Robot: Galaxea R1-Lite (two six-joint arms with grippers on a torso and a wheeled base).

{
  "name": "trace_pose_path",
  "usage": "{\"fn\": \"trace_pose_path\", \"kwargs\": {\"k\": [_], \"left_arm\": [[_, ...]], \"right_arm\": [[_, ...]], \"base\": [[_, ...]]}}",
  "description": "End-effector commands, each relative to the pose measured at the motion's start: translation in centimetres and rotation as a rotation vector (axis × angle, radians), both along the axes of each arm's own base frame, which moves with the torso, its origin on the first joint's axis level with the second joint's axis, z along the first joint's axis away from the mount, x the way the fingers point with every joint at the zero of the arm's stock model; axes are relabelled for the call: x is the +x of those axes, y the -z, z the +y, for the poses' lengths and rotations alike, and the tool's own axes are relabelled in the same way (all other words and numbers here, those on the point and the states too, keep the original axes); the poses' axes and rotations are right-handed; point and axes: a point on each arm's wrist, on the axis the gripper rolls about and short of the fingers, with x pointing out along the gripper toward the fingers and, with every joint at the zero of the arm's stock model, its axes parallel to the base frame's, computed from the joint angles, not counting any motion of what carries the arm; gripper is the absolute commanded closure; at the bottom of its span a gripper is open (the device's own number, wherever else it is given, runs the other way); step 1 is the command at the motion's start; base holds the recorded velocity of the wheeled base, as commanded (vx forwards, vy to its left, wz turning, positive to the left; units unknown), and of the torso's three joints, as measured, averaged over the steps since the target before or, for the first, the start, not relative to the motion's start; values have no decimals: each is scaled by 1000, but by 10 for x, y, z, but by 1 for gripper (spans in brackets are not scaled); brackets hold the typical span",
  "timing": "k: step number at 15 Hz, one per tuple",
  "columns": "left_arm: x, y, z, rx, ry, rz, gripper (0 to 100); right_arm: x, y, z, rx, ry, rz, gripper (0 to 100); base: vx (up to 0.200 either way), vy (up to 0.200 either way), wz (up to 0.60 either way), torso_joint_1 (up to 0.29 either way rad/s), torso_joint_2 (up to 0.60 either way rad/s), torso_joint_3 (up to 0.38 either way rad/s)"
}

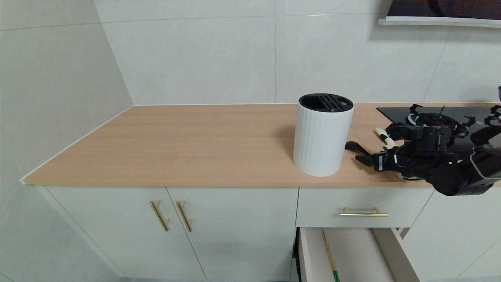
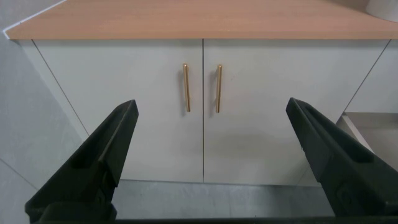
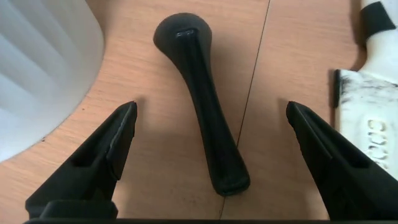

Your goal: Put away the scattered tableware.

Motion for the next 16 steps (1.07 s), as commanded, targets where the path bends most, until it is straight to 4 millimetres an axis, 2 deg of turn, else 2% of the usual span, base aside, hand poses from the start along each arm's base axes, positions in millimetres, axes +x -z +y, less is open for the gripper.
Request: {"fn": "trace_pose_path", "kwargs": {"k": [1,9,10,16], "left_arm": [[0,0,0,0,-1,0,0],[0,0,0,0,-1,0,0],[0,0,0,0,-1,0,0],[0,0,0,0,-1,0,0]], "right_arm": [[2,5,-1,-1,2,9,0],[6,12,-3,-7,19,23,0],[6,12,-3,-7,19,24,100],[7,16,-3,-7,19,32,100]], "base": [[0,0,0,0,0,0],[0,0,0,0,0,0],[0,0,0,0,0,0],[0,0,0,0,0,0]]}}
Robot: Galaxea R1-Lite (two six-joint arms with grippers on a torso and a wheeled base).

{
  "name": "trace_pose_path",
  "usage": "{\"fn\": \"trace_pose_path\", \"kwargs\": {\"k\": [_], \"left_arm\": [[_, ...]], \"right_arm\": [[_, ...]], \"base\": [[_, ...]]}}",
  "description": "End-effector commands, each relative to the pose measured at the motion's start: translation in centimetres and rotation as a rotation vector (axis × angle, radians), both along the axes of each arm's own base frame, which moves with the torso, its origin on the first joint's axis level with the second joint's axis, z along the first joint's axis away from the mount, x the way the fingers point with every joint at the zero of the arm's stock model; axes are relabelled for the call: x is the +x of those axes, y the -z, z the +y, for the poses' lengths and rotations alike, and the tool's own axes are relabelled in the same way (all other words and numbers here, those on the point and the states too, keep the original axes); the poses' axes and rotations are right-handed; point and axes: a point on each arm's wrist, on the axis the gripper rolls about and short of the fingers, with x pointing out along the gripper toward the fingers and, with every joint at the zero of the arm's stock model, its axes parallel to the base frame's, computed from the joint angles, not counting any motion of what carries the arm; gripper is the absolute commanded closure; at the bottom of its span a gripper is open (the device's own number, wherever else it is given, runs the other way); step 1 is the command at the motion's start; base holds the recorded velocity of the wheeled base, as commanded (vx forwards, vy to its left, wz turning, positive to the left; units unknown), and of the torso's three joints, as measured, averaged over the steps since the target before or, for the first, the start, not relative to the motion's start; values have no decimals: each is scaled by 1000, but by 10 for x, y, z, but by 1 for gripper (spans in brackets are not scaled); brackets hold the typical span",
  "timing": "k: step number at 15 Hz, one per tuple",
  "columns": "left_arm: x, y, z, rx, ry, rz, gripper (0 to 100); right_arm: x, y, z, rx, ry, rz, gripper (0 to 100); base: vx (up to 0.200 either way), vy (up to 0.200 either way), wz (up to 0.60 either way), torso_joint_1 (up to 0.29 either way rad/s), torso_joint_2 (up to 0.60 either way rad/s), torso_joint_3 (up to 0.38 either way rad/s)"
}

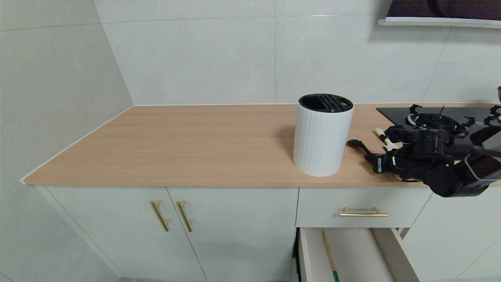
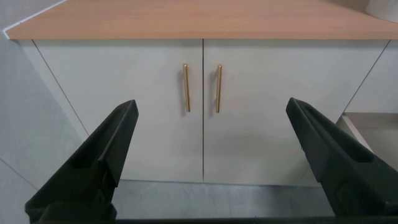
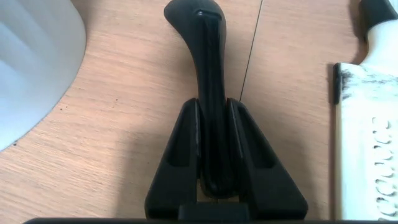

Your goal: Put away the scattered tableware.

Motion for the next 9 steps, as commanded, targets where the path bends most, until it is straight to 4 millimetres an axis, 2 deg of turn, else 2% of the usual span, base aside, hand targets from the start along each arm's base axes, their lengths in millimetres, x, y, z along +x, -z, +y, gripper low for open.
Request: {"fn": "trace_pose_path", "kwargs": {"k": [1,5,7,9], "left_arm": [[0,0,0,0,-1,0,0],[0,0,0,0,-1,0,0],[0,0,0,0,-1,0,0],[0,0,0,0,-1,0,0]], "right_arm": [[0,2,1,0,-2,8,100],[-1,-5,2,-9,23,-8,100],[-7,-17,4,-13,47,-26,100],[-20,-33,9,-20,88,-41,100]], "base": [[0,0,0,0,0,0],[0,0,0,0,0,0],[0,0,0,0,0,0],[0,0,0,0,0,0]]}}
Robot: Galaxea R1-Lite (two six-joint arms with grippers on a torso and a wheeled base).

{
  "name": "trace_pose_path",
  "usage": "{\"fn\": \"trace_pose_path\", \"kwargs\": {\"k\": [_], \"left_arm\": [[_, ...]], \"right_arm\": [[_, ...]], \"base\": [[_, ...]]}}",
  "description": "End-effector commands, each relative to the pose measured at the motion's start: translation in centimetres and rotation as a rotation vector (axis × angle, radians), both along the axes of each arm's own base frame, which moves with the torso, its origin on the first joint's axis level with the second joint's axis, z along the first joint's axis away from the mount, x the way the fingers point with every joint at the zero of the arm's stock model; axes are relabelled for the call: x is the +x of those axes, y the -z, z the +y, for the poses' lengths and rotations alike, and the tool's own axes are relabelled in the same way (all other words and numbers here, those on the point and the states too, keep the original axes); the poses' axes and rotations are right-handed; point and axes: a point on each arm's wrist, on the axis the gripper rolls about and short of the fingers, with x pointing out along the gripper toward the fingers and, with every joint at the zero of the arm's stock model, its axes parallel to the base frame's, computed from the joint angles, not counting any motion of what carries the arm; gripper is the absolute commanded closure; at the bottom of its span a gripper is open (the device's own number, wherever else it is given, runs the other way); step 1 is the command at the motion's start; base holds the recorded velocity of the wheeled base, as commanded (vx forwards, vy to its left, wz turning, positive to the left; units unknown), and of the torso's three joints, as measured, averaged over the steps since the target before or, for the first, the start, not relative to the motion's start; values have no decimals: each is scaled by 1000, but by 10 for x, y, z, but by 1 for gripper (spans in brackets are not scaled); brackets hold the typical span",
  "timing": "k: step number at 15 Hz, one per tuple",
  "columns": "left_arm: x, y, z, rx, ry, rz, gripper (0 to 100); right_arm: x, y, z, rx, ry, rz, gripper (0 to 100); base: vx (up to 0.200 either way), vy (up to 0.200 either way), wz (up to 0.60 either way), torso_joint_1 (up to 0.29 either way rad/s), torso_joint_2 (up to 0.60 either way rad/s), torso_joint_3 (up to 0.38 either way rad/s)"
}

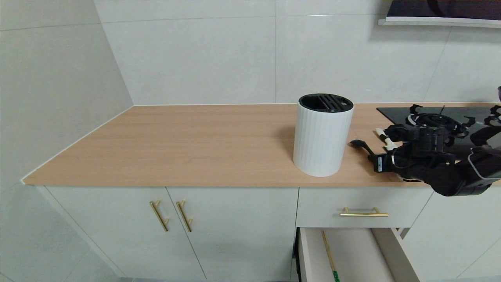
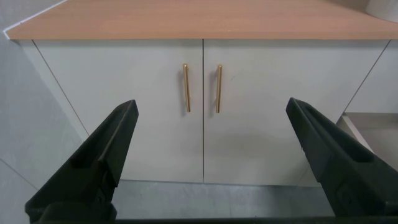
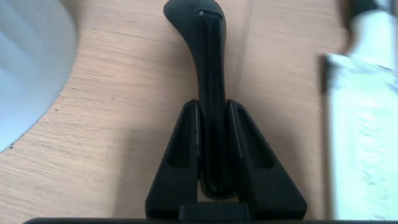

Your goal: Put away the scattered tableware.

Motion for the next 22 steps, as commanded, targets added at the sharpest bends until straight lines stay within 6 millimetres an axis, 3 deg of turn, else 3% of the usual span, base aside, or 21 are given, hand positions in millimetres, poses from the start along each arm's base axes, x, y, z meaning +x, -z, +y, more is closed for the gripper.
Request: {"fn": "trace_pose_path", "kwargs": {"k": [1,5,7,9,11,14,22], "left_arm": [[0,0,0,0,-2,0,0],[0,0,0,0,-2,0,0],[0,0,0,0,-2,0,0],[0,0,0,0,-2,0,0],[0,0,0,0,-2,0,0],[0,0,0,0,-2,0,0],[0,0,0,0,-2,0,0]], "right_arm": [[-25,-28,8,4,29,-26,100],[-85,-72,14,96,55,97,100],[-133,-96,18,135,58,233,100],[-167,-106,21,129,37,328,100],[-189,-107,24,118,0,380,100],[-202,-97,30,103,-36,413,100],[-204,-70,30,55,-44,516,100]], "base": [[0,0,0,0,0,0],[0,0,0,0,0,0],[0,0,0,0,0,0],[0,0,0,0,0,0],[0,0,0,0,0,0],[0,0,0,0,0,0],[0,0,0,0,0,0]]}}
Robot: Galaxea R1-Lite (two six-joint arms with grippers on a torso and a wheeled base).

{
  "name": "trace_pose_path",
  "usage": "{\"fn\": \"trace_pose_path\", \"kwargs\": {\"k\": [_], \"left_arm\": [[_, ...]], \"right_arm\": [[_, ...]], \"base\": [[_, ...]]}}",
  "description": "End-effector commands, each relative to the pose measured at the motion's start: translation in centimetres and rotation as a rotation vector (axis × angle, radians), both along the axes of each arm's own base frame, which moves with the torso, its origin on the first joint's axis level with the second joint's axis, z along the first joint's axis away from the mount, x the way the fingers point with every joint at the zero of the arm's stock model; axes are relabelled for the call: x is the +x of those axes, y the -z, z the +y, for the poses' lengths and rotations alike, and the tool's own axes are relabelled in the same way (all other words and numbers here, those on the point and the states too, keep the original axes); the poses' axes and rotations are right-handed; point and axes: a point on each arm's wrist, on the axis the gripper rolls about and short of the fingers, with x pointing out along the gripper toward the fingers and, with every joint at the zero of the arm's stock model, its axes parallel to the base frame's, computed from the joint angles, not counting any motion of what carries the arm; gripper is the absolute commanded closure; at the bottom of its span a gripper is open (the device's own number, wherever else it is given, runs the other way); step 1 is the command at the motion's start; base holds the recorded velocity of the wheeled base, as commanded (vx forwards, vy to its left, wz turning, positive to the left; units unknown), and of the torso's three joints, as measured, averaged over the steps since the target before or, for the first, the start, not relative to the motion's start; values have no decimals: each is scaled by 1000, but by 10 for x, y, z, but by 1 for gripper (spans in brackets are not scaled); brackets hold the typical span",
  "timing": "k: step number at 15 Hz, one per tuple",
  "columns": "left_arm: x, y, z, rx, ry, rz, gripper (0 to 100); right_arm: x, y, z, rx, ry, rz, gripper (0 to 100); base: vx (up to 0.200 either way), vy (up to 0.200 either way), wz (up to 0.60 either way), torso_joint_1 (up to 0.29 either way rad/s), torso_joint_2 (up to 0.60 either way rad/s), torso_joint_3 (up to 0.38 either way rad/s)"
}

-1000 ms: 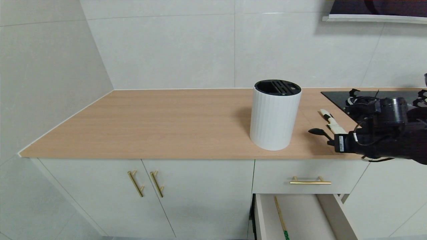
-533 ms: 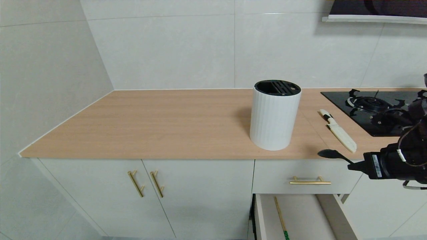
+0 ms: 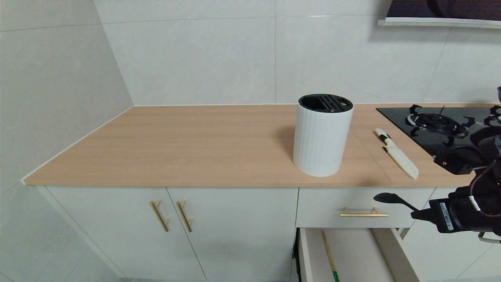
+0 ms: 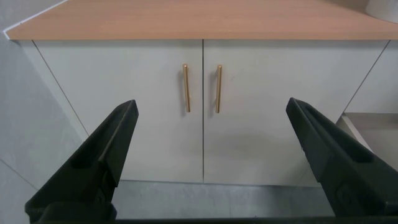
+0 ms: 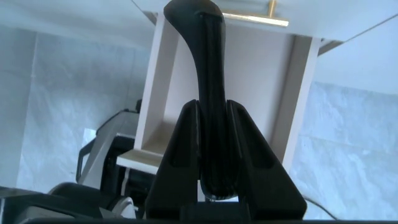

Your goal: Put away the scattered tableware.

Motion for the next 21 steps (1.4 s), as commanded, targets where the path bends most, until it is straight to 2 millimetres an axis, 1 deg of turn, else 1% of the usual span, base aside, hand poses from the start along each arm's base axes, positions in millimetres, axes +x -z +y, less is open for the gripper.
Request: {"fn": "trace_pose_path", "kwargs": {"k": [1,3,4,7,21], "left_arm": [[0,0,0,0,-1,0,0],[0,0,0,0,-1,0,0],[0,0,0,0,-1,0,0],[0,0,0,0,-1,0,0],[0,0,0,0,-1,0,0]], "right_arm": [[2,5,1,-3,-1,20,100],[5,8,1,-6,0,35,100],[9,13,2,-11,0,59,100],[12,17,2,-14,-1,76,100],[17,27,4,-23,-4,118,100]], "base": [[0,0,0,0,0,0],[0,0,0,0,0,0],[0,0,0,0,0,0],[0,0,0,-32,72,40],[0,0,0,-185,465,282]]}}
